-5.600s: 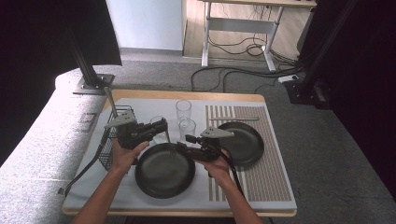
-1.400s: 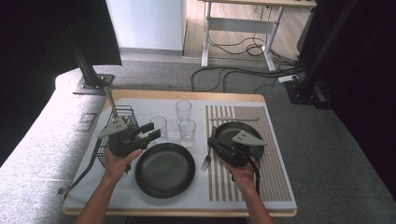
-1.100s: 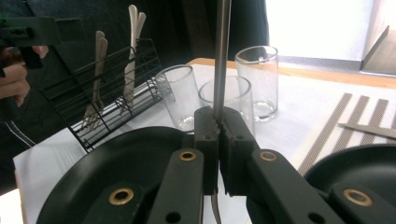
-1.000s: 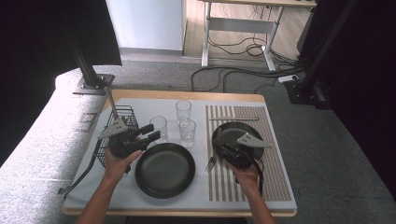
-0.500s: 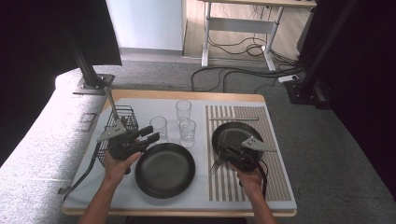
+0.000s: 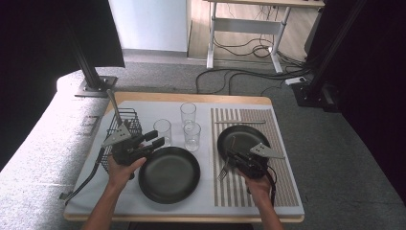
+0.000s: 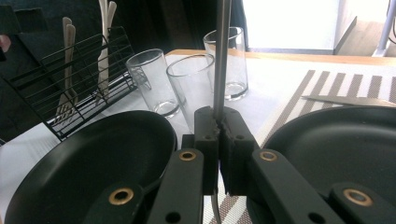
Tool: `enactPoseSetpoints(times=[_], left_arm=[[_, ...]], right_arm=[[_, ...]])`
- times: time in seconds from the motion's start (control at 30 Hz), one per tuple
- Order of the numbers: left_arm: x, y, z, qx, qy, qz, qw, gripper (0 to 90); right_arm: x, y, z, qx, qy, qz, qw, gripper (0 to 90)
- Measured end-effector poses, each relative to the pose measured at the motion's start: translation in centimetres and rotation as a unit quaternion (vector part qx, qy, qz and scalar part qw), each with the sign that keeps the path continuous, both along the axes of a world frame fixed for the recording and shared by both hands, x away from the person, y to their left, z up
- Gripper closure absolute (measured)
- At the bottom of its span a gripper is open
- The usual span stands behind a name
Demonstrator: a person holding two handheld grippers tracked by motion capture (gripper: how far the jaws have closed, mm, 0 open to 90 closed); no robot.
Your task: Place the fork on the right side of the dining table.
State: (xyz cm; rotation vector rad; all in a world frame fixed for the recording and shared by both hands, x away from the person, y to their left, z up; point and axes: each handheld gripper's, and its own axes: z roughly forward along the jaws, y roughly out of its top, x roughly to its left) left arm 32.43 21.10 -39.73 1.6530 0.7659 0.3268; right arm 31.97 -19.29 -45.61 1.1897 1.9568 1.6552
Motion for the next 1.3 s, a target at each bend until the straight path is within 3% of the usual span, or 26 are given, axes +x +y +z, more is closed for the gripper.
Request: enactPoseSetpoints(times=[0.7, 1.3], left_arm=[[0.1, -0.2, -0.2, 0.004, -0.001, 0.000, 1.0000, 54.6], [0.3, 0.5, -0.6, -0.008, 0.003, 0.006, 0.9999, 54.7]], right_arm=[[-0.7, -0.9, -1.1, -0.002, 0.004, -0.017, 0.9998, 86.2], [-1.2, -1.5, -1.7, 0.002, 0.002, -0.032, 0.9995, 86.2]])
